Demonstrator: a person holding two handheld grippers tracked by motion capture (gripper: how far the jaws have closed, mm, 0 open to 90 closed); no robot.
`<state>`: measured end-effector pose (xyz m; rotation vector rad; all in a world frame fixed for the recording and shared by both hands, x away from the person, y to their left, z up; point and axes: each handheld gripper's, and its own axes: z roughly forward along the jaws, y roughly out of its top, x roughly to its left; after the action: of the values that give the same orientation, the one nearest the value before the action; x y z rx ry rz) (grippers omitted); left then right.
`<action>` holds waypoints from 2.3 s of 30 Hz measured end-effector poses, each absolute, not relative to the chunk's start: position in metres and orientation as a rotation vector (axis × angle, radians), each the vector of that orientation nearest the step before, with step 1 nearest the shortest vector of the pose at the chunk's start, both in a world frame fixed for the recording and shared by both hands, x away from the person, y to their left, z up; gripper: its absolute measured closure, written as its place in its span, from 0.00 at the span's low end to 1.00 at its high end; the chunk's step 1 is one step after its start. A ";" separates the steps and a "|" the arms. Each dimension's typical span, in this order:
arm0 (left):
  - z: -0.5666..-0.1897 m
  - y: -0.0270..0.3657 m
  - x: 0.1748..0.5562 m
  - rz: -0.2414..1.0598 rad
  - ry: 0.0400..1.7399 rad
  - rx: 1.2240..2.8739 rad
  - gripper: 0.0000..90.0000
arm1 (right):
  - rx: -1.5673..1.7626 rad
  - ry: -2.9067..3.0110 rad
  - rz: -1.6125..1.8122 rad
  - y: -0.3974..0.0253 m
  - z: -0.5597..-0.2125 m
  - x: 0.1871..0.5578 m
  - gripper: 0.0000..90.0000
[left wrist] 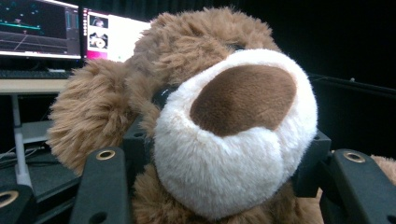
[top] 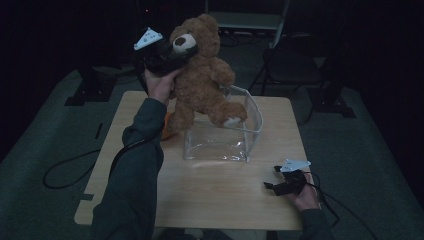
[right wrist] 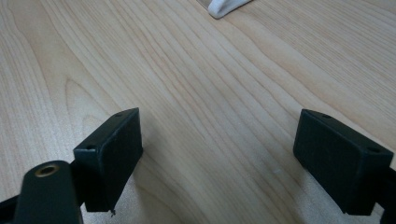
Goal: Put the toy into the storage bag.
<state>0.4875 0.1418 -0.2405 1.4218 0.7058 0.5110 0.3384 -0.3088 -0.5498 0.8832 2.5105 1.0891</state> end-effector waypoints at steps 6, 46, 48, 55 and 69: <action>-0.240 0.137 0.491 0.541 0.733 1.419 0.45 | 0.883 2.510 1.090 -0.309 -0.550 0.338 0.17; -0.242 0.090 0.527 0.612 0.750 1.454 0.44 | 0.889 2.507 1.087 -0.310 -0.550 0.337 0.17; -0.246 0.088 0.529 0.617 0.754 1.459 0.44 | 0.891 2.508 1.086 -0.310 -0.550 0.337 0.17; -0.252 0.077 0.526 0.656 0.730 1.485 0.44 | 0.894 2.508 1.084 -0.310 -0.550 0.336 0.17; -0.270 0.051 0.521 0.691 0.663 1.597 0.43 | 0.897 2.506 1.088 -0.310 -0.550 0.335 0.17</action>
<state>0.5206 0.0511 -0.2702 1.5971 0.6632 0.6911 0.3352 -0.3101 -0.5498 0.8965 2.5060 1.0875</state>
